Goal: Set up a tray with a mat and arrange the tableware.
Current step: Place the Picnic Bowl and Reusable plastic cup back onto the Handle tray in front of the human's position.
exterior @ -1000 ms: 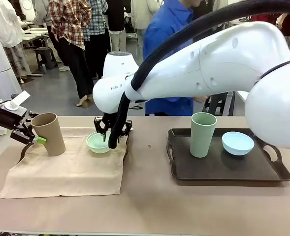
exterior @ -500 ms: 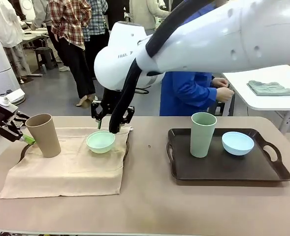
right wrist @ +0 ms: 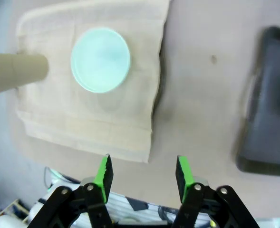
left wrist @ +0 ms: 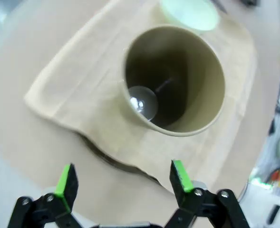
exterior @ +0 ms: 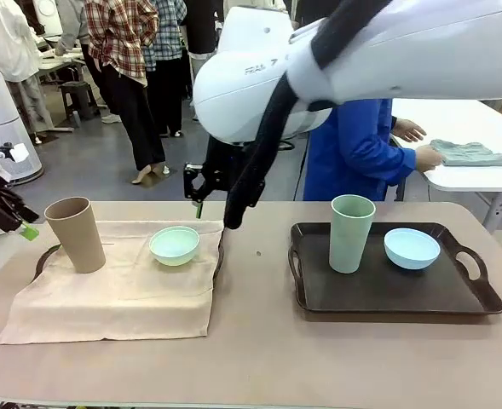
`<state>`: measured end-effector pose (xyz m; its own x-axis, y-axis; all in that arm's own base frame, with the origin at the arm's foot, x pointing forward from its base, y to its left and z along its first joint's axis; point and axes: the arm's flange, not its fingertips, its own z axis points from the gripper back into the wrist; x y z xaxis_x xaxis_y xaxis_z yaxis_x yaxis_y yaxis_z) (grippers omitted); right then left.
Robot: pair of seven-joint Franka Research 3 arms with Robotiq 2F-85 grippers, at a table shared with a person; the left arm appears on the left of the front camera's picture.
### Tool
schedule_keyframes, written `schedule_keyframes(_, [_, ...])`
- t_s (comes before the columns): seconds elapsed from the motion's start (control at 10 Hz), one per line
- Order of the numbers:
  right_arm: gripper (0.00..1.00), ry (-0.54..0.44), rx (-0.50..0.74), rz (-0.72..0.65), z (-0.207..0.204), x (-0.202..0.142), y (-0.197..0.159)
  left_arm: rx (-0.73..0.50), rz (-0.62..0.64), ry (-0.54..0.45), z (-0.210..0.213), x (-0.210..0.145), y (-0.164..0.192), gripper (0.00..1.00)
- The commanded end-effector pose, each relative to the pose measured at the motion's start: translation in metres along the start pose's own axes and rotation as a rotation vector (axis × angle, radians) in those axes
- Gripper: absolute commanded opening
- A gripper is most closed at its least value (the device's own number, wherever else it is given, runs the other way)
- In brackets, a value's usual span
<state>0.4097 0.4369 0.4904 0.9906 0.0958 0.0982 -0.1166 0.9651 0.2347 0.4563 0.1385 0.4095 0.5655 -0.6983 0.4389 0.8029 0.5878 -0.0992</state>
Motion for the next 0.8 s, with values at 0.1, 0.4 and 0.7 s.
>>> schedule_keyframes(0.1, [0.69, -0.008, -0.089, 0.034, 0.051, -0.049, -0.034, -0.025, 0.241, 0.135, 0.037, 0.039, -0.068, 1.0])
schedule_keyframes(0.4, [0.69, -0.009, -0.153, 0.081, 0.107, -0.079, -0.067, 0.038, 0.235, 0.225, 0.072, 0.087, -0.119, 1.0])
schedule_keyframes(0.7, [0.69, -0.092, -0.228, 0.065, 0.142, -0.093, -0.072, 0.083, 0.173, 0.2, 0.115, 0.122, -0.158, 1.0])
